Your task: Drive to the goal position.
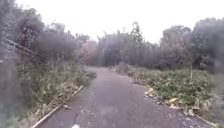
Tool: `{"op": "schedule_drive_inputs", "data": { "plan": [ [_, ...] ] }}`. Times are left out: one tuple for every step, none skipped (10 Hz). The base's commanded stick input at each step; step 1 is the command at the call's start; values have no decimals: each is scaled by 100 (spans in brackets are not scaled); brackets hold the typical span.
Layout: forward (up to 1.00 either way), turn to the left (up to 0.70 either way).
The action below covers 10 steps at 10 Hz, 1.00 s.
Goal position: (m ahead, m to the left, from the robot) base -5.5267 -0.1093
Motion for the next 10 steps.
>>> {"op": "schedule_drive_inputs", "data": {
  "plan": [
    [0,-60],
    [0,-60],
    [0,-60],
    [0,-60],
    [0,-60],
    [0,-60],
    [0,-60],
    [0,-60],
    [0,-60],
    [0,-60]
  ]
}}
